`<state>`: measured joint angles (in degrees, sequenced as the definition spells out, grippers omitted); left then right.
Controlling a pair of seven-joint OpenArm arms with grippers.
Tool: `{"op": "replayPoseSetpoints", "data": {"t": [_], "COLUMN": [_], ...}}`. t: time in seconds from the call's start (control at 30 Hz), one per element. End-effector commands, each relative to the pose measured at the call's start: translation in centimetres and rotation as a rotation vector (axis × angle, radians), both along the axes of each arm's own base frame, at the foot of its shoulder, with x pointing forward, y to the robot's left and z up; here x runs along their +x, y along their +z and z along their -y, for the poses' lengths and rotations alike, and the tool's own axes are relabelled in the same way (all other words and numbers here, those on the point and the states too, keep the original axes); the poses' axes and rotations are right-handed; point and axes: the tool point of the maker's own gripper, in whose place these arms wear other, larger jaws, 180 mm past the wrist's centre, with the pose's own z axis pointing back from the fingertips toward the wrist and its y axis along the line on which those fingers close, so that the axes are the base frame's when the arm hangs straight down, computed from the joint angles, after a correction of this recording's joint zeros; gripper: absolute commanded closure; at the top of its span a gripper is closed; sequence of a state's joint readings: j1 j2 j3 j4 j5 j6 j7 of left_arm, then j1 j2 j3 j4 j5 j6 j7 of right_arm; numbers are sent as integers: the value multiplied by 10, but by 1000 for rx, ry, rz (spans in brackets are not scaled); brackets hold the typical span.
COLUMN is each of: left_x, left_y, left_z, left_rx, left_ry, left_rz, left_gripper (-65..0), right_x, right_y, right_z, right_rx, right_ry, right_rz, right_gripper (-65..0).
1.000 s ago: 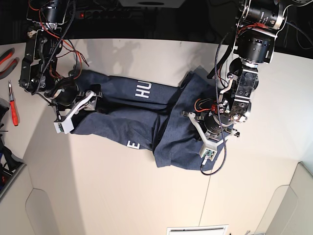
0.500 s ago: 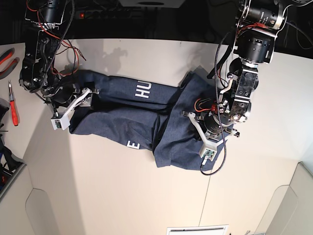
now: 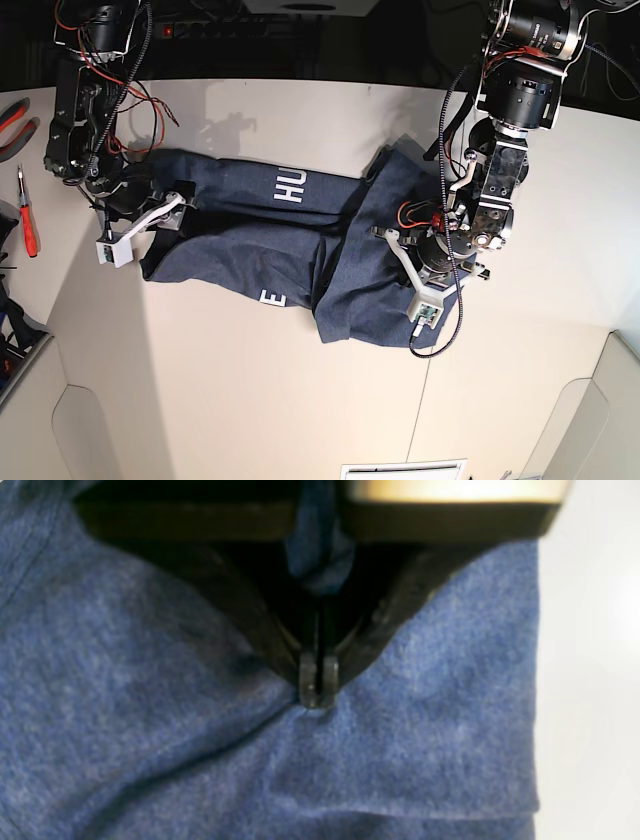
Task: Layout the t-shirt on the table in an organized manner, then fold the t-shirt properly
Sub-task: 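Regrasp the collar end of the strip with the right gripper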
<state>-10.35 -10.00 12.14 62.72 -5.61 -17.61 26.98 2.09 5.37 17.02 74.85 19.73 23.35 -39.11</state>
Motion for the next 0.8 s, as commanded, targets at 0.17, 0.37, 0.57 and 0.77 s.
{"op": "replayPoseSetpoints", "data": {"t": [0.17,0.37,0.57,0.77], "left_x": [-17,-18,-18,-18], "left_y": [-13,-14,-14,-14], "left_z": [1,1,1,1], "left_rx": [21,21,21,21], "left_ry": [-30,-30,-30,-30], "left_rz": [-77,-79,-79,-79], "left_gripper": [0,0,0,0], "right_x": [1,1,3,11], "right_y": [3,4,7,20], "right_z": [22,33,32,33], "right_rx": [5,-22,-24,-39], "right_ry": [-72,-75,-71,-63], "right_rz": [-9,-10,0,49], "right_gripper": [-441,-441,-441,-441]}}
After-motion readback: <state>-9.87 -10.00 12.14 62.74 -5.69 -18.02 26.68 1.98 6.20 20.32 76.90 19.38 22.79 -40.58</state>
